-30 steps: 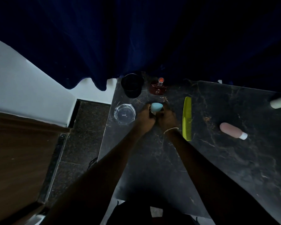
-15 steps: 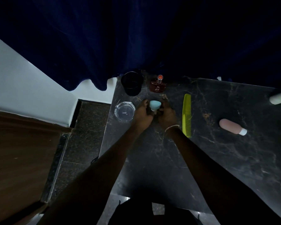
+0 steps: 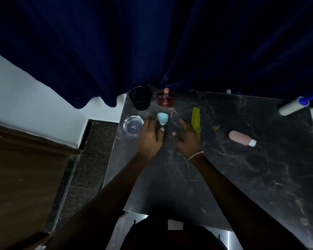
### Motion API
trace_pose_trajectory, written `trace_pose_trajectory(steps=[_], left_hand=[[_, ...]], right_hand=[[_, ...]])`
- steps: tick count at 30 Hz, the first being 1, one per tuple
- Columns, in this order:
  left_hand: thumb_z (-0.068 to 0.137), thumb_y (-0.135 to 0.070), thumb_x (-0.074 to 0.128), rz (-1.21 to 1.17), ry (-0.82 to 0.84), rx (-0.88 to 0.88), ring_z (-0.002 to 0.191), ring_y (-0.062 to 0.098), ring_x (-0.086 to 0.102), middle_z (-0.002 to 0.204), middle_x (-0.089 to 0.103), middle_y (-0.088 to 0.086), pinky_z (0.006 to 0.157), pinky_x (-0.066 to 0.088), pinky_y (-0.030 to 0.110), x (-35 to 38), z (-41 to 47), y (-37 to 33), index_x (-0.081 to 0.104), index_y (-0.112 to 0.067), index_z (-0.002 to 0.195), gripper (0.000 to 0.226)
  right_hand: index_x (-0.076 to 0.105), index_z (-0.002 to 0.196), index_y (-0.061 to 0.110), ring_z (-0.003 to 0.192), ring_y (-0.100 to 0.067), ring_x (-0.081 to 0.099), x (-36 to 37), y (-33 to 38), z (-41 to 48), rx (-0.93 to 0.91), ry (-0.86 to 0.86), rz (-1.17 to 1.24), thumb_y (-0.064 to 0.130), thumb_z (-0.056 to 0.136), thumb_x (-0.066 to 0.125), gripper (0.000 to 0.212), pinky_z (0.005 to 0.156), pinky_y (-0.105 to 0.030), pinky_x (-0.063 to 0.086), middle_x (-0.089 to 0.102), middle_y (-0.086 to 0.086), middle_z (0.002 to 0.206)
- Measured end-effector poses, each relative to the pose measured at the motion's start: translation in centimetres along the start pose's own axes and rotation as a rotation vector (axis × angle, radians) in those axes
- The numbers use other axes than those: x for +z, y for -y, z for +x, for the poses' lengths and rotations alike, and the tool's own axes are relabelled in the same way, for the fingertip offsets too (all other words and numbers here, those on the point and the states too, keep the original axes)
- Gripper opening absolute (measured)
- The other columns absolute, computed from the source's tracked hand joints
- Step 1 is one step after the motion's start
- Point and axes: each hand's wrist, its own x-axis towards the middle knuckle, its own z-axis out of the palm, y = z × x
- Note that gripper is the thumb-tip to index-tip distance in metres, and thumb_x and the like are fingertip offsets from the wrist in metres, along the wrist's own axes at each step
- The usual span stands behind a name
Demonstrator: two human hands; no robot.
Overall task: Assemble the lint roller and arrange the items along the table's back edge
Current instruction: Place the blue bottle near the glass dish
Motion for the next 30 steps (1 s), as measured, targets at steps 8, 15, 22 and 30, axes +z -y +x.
trace_pose_trajectory(steps=[8,15,22,30], left_hand=[[0.106,-0.035,0.046,0.226,0.015,0.224,0.150,0.029,0.036,0.163,0.034,0.015,0.116,0.040,0.042,1.5,-1.3,-4.8,0.039,-0.009,0.155,0.056],[0.105,-0.032,0.046,0.231,0.070,0.347,0.154,0.030,0.030,0.165,0.033,0.016,0.123,0.032,0.049,5.7,-0.8,-10.3,0.041,-0.007,0.154,0.055],[0.106,-0.035,0.040,0.213,0.134,0.372,0.154,0.027,0.031,0.166,0.031,0.013,0.120,0.039,0.048,10.9,-0.9,-15.0,0.035,-0.010,0.157,0.056],[0.107,-0.037,0.041,0.305,0.217,0.342,0.155,0.027,0.030,0.166,0.033,0.014,0.122,0.034,0.045,16.7,-1.3,-18.8,0.032,-0.009,0.160,0.060]], right_hand=[[0.043,0.147,0.011,0.137,-0.027,0.046,-5.1,-1.2,-2.1,-0.150,-0.091,-0.184,0.030,0.092,0.063,0.061,0.112,-0.037,0.038,0.046,-0.011,0.150],[0.045,0.147,0.008,0.141,-0.029,0.044,-11.1,-4.2,-3.3,-0.131,-0.136,-0.281,0.029,0.092,0.061,0.061,0.115,-0.043,0.037,0.047,-0.012,0.150],[0.048,0.144,0.005,0.139,-0.028,0.045,-17.1,-8.1,-4.6,-0.070,-0.194,-0.254,0.023,0.090,0.065,0.059,0.113,-0.040,0.038,0.049,-0.013,0.149],[0.044,0.148,0.011,0.140,-0.025,0.042,-21.7,-13.6,-5.0,0.075,-0.139,-0.225,0.024,0.094,0.061,0.058,0.117,-0.035,0.035,0.045,-0.007,0.153]])
